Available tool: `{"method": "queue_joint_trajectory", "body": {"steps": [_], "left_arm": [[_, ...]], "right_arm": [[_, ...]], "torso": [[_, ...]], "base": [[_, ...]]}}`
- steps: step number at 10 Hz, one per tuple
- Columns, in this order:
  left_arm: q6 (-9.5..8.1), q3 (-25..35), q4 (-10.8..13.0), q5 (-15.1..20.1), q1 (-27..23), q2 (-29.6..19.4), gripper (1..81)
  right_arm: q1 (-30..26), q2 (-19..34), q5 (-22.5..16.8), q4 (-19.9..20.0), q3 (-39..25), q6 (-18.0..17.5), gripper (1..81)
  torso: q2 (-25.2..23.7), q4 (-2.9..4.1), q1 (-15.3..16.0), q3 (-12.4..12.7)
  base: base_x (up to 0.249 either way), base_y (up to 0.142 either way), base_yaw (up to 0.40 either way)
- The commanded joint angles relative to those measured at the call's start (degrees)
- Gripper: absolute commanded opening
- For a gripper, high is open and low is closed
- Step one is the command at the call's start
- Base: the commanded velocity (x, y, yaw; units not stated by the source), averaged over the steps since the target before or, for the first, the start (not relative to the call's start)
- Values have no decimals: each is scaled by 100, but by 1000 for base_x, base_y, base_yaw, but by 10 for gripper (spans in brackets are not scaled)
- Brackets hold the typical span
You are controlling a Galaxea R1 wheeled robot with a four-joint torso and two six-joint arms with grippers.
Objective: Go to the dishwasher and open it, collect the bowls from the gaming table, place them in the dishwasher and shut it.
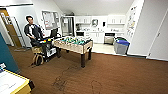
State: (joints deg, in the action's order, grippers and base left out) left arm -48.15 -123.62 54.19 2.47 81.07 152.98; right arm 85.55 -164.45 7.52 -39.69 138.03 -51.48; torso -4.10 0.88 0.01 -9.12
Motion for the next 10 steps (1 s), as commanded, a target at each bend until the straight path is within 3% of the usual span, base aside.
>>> {"method": "queue_joint_trajectory", "body": {"steps": [1, 4, 6, 10], "left_arm": [[-1, 145, 48, -89, -297, -153, 10], [-1, 128, 31, -89, -297, -144, 10], [-1, 128, 48, -98, -297, -136, 10], [-1, 145, 48, -177, -280, -153, 10]], "right_arm": [[-244, 24, -146, -109, -58, 24, 10], [-244, 24, -146, -109, -58, 24, 10], [-244, 24, -146, -109, -58, 24, 10], [-253, 24, -146, -126, -58, 24, 10]], "torso": [[0, 0, 0, 0], [0, 0, 0, 0], [0, 0, -1, 0], [0, 0, 0, 0]], "base": [[0, 0, -392], [0, 0, -392], [0, -213, 0], [0, -16, 0]]}}
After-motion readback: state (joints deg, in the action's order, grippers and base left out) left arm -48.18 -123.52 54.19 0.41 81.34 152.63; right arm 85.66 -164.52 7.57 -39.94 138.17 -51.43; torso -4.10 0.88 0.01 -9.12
